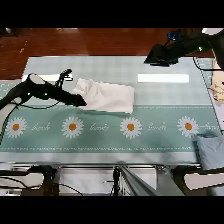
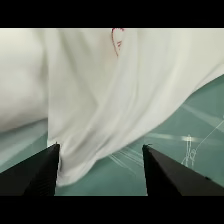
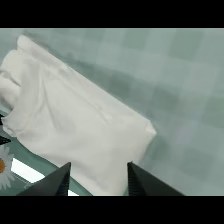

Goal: Fold the shirts.

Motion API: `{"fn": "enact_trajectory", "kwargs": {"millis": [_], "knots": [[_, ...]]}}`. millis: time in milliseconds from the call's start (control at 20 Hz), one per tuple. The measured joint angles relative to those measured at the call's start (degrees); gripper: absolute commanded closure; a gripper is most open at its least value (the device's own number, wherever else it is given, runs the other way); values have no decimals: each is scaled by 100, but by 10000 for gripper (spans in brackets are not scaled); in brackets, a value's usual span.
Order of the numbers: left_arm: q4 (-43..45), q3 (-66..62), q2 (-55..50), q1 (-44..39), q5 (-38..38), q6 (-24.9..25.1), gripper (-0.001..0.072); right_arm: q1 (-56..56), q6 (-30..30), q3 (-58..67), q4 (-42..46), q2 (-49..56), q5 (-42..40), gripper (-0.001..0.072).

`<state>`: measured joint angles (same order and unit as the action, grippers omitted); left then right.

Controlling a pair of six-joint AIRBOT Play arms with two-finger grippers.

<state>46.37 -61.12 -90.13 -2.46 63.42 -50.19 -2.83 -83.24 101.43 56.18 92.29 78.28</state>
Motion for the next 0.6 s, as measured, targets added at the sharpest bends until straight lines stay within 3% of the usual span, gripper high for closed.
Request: {"fn": "enact_trajectory", "kwargs": {"millis": [250, 300, 350, 400, 600], "knots": [[-50, -664, -621, -251, 15, 107, 91, 133, 120, 0, 221, -20, 168, 276], [-83, -737, -723, -291, 92, 109, 134, 144, 125, 0, 240, -22, 173, 277], [-131, -780, -824, -326, 125, 98, 424, 149, 140, 0, 251, -22, 190, 277], [-107, -813, -922, -358, 140, 87, 662, 151, 144, 0, 254, -22, 195, 277], [-39, -1029, -1099, -407, 446, 50, 668, 162, 162, 0, 297, -22, 208, 277]]}}
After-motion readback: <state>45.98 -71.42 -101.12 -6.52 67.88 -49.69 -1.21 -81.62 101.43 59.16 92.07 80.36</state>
